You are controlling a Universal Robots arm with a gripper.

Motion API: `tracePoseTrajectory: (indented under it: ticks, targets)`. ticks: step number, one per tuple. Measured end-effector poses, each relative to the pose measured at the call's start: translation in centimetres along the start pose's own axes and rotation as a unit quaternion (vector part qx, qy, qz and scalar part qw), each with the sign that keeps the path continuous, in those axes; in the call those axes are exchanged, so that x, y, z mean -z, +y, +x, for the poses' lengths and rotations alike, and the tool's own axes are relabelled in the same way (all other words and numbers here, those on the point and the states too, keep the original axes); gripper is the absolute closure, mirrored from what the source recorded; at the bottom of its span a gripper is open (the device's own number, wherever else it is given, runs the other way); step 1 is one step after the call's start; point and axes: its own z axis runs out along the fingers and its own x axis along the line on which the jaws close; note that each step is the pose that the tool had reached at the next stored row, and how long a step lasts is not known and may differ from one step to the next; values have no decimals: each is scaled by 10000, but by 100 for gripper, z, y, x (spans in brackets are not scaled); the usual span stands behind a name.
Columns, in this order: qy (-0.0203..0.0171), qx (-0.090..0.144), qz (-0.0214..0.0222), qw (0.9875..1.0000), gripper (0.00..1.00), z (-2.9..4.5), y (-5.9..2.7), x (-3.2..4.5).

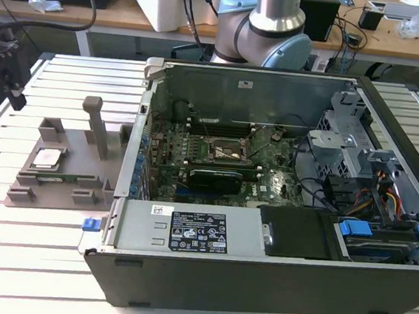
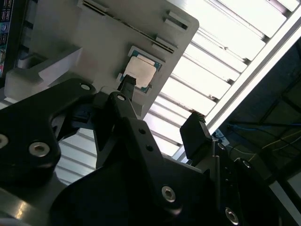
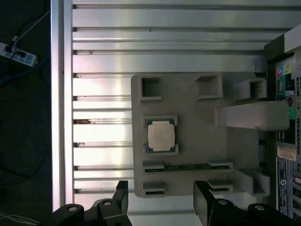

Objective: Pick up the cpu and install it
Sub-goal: 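Pick up the cpu and move it towards the insertion slot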

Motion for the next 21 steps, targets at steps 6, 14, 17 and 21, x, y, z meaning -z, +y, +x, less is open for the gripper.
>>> tracePoseTrajectory:
  ticks: [6, 14, 17, 21]
  targets:
    - [0, 0, 0, 10000, 34, 2, 0, -81]
    - [0, 0, 0, 10000, 34, 5, -1, -221]
    - [0, 0, 0, 10000, 34, 7, -2, -267]
    - [0, 0, 0, 10000, 34, 8, -2, -327]
